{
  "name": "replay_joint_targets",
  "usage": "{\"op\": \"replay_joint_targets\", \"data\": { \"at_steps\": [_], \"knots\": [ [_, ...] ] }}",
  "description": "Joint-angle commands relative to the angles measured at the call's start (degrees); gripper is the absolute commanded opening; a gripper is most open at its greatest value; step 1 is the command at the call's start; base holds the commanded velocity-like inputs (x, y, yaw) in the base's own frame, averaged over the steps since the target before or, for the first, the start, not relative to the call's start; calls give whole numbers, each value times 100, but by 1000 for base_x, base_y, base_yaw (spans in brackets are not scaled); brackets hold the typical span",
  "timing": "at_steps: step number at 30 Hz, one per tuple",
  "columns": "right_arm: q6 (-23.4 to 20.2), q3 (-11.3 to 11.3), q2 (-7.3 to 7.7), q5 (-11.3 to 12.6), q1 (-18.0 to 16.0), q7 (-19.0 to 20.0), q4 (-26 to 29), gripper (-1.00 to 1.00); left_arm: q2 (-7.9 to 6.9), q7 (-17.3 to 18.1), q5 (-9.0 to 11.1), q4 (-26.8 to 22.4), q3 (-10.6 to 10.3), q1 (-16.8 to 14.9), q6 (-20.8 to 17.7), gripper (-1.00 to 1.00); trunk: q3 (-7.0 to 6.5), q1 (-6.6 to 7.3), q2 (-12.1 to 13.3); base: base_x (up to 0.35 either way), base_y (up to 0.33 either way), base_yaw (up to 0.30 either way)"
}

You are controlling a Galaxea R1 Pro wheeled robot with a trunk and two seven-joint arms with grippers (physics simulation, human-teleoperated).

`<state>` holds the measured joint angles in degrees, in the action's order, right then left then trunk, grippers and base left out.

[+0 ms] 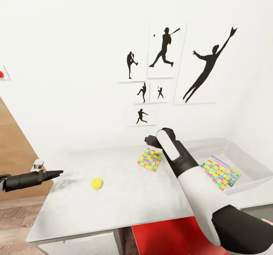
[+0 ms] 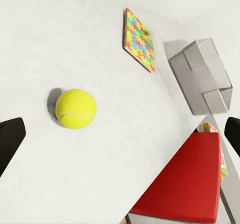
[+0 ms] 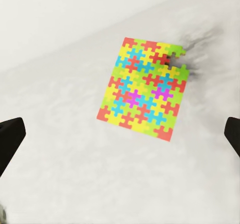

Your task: Put all the toys in the child's room - the three board games (two on the bed and one on the table), the two jigsaw puzzles on the table, and the tennis ball on the table - inside the toy box on the table in the child's room.

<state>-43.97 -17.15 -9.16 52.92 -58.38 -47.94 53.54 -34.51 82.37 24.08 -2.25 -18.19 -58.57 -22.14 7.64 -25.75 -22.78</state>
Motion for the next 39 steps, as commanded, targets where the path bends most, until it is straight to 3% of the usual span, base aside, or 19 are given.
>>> {"op": "replay_joint_targets", "data": {
  "at_steps": [1,5,8,15,19,22,27,39],
  "knots": [
    [-7,-13,2,52,-23,-58,-28,100,-3,13,43,-9,-44,-6,-61,100,23,-3,-14,0,0,0],
    [-19,-16,18,51,-179,-58,-225,100,20,-17,44,-58,-24,-6,-74,100,60,-3,-14,0,0,0],
    [-24,-20,35,51,-333,-58,-417,100,142,-176,44,-115,-24,-31,-148,100,88,-3,-14,0,0,0],
    [-6,-23,37,37,-534,-54,-912,100,266,-1096,44,-765,0,-72,-772,100,154,-3,-14,0,0,0],
    [-3,-25,41,9,-598,-50,-979,100,275,-1279,44,-929,53,-75,-929,100,191,-3,-14,0,0,0],
    [-6,-25,44,-124,-614,-49,-995,100,272,-1268,44,-968,176,-75,-953,100,219,-3,-14,0,0,0],
    [-7,-25,41,-311,-621,-32,-993,100,247,-1103,49,-985,551,-76,-966,100,266,-3,-14,0,0,0],
    [-28,-12,37,-335,-644,-5,-955,100,264,-953,21,-992,657,-76,-959,100,379,-3,-14,0,0,0]
  ]
}}
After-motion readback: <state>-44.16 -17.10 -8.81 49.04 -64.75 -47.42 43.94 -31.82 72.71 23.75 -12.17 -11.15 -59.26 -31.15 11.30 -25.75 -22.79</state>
